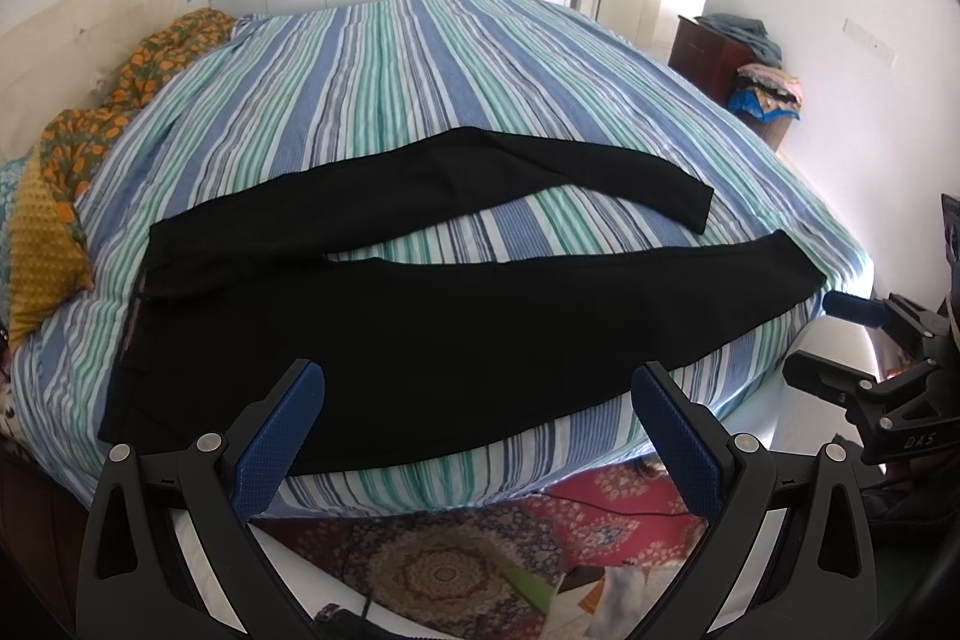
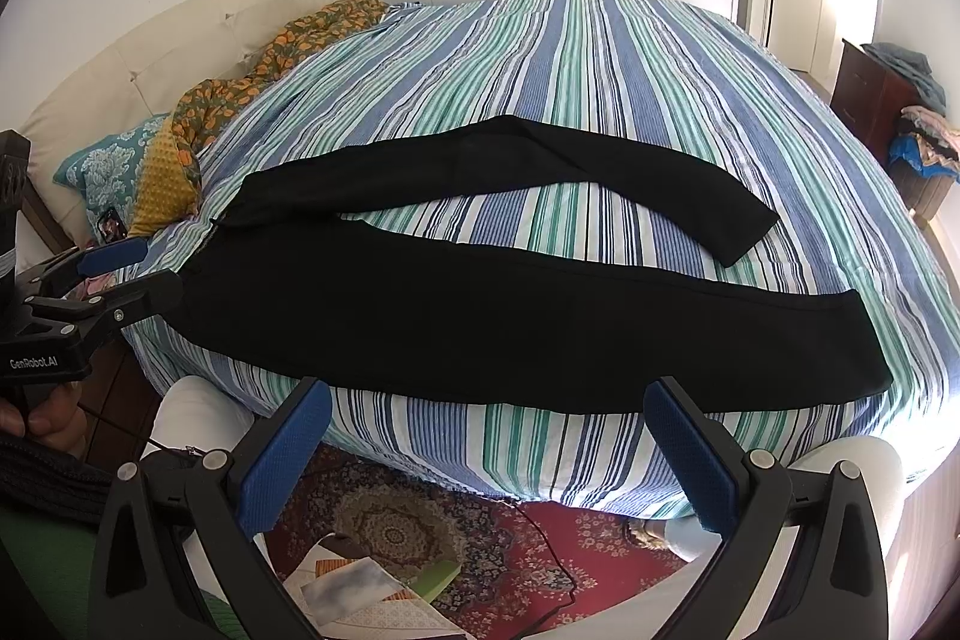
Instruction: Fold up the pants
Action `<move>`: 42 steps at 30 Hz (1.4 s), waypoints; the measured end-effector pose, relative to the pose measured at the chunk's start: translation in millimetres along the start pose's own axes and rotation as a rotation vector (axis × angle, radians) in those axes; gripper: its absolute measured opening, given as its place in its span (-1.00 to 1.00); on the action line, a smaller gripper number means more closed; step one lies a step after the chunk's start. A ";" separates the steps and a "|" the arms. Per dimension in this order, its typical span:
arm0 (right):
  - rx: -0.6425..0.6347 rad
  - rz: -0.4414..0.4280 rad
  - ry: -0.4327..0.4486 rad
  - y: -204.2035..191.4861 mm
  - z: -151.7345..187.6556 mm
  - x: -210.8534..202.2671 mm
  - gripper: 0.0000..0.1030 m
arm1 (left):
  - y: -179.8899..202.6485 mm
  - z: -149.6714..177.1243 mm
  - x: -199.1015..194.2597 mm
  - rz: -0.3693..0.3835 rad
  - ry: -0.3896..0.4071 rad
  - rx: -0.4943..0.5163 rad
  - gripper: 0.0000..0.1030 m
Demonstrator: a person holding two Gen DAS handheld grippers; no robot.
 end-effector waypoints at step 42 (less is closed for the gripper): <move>-0.001 -0.002 -0.013 -1.4 0.7 4.0 0.99 | -0.4 0.1 1.3 0.002 -0.006 -0.001 0.99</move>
Point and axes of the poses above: each gripper's, at about its wrist camera, not at the fingertips, and x roughly the way its jaws point, y to its right, z to its underside, the point moved 8 cm from there along x, roughly the way its jaws point, and after that the axes turned 1 degree about -z, right-handed, at the moved point
